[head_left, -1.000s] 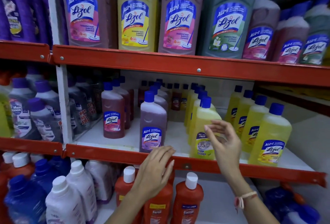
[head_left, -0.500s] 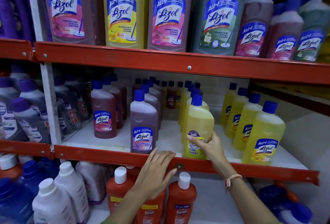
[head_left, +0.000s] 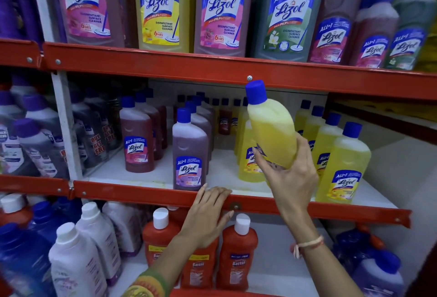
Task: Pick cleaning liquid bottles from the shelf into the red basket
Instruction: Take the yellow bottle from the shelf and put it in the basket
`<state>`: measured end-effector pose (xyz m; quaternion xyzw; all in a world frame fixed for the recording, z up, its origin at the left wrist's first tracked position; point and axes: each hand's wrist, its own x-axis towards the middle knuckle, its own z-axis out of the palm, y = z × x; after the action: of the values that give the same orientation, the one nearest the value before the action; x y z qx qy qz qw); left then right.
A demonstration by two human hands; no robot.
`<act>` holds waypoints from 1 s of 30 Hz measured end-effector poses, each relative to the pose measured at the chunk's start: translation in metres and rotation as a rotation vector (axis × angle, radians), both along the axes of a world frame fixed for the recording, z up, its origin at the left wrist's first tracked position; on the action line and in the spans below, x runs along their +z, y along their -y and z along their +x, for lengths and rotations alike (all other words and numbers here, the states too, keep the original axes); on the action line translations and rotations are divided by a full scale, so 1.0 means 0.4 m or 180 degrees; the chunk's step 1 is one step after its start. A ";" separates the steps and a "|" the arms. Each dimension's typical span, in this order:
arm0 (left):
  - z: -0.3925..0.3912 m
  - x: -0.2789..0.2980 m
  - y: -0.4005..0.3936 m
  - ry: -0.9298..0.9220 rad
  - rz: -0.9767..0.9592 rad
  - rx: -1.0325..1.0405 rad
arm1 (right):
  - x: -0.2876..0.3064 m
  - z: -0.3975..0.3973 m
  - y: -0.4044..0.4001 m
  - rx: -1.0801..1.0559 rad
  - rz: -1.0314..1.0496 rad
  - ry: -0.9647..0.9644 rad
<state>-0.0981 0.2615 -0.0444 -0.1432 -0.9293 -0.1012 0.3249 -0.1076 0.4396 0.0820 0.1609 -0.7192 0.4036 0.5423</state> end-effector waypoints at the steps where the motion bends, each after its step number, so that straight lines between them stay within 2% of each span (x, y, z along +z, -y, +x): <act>1: 0.000 -0.001 -0.001 0.0001 0.0000 0.0010 | 0.004 0.018 -0.003 -0.0067 -0.0003 -0.0078; 7: 0.006 0.000 -0.004 0.0049 0.0021 0.0036 | 0.000 0.090 -0.016 -0.0526 0.0236 -0.0433; 10: 0.004 -0.002 -0.003 0.0065 -0.0002 0.0052 | -0.002 0.105 -0.018 -0.0397 0.0238 -0.0313; 12: 0.001 -0.004 -0.001 0.0071 -0.0015 0.0053 | 0.009 0.113 -0.024 0.0208 -0.0009 0.0015; 16: -0.004 -0.010 0.001 0.0085 -0.0087 0.0077 | 0.038 0.114 -0.031 0.2365 -0.0882 0.0833; 20: -0.008 -0.015 0.006 0.0120 -0.0089 0.0074 | 0.035 0.087 -0.037 0.3904 -0.1393 0.1759; 23: -0.006 -0.013 0.007 0.0163 -0.0065 0.0037 | 0.014 0.064 -0.034 0.4702 -0.1433 0.2488; 26: -0.010 -0.013 0.006 0.0125 -0.0088 0.0037 | -0.006 0.057 -0.029 0.5492 -0.1163 0.2631; 30: -0.010 -0.017 0.007 0.0188 -0.0137 0.0056 | -0.015 0.067 -0.024 0.5654 -0.0988 0.2740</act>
<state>-0.1022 0.2587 -0.0511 -0.1388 -0.9417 -0.0824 0.2951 -0.0809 0.4491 0.0760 0.4077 -0.4126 0.7760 -0.2477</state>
